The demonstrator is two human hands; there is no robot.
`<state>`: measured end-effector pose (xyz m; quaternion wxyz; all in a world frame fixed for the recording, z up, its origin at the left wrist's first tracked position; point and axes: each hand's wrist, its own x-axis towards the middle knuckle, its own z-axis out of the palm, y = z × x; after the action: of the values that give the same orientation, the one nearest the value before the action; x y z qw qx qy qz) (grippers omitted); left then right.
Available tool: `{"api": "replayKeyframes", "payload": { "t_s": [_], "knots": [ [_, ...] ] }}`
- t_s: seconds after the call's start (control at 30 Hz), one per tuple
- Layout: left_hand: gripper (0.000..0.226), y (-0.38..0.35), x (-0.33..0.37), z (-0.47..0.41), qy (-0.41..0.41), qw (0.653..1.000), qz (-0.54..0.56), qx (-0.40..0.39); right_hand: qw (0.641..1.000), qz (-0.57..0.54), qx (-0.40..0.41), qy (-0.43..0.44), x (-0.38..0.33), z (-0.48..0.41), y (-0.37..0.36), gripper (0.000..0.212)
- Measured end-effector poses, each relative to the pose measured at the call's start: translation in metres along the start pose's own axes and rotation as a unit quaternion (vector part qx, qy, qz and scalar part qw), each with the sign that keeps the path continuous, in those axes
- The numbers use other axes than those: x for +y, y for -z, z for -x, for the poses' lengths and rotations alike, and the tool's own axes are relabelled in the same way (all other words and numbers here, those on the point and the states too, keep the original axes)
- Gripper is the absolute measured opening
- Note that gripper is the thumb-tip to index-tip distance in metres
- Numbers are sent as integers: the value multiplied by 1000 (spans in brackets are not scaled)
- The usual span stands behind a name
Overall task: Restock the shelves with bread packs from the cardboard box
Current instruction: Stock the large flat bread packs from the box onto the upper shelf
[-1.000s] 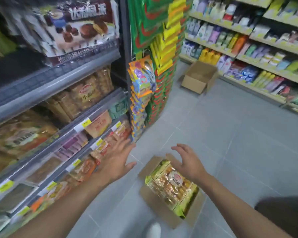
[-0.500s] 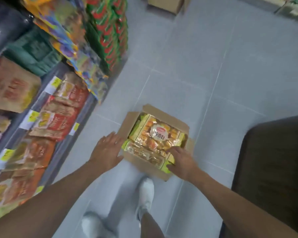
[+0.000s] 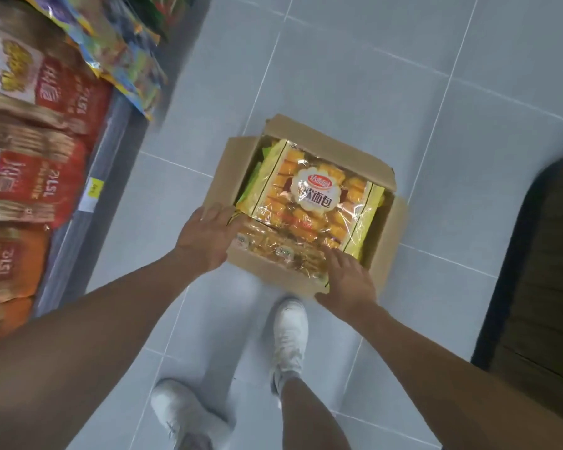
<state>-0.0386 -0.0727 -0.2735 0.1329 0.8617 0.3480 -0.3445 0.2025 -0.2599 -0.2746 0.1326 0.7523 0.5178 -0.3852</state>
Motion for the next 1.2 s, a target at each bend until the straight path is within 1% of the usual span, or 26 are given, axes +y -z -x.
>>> {"api": "replayKeyframes", "payload": {
  "t_s": [0.07,0.13,0.2,0.27,0.37,0.67,0.8,0.93,1.07,1.2],
  "knots": [
    [94,-7,-1,-11,-11,1000,-7,3,1000,-5,5,-7,1,-6,-10,106],
    [85,-8,-1,-19,-22,1000,0,18,1000,-8,9,-10,1,-11,-15,101],
    [71,-6,-1,-24,-22,999,19,26,999,-16,23,-15,2,-16,-17,88],
    [62,-3,-2,-25,-24,998,31,40,999,-17,30,-21,2,-19,-15,76],
    [60,3,-3,-22,-27,998,44,48,999,-31,26,-28,0,-19,-7,68],
    [61,34,0,9,-19,998,41,54,998,-44,19,-32,-4,9,24,59],
    [62,58,0,38,-19,998,26,62,999,-43,18,-25,-10,38,51,58],
    [58,91,-6,76,-11,996,53,68,998,-54,31,-21,-21,73,86,60],
    [55,134,-12,123,-15,996,51,72,997,-58,47,0,-34,113,133,56],
    [47,184,-26,176,-17,996,28,87,997,-39,62,23,-47,151,193,56]
  ]
}}
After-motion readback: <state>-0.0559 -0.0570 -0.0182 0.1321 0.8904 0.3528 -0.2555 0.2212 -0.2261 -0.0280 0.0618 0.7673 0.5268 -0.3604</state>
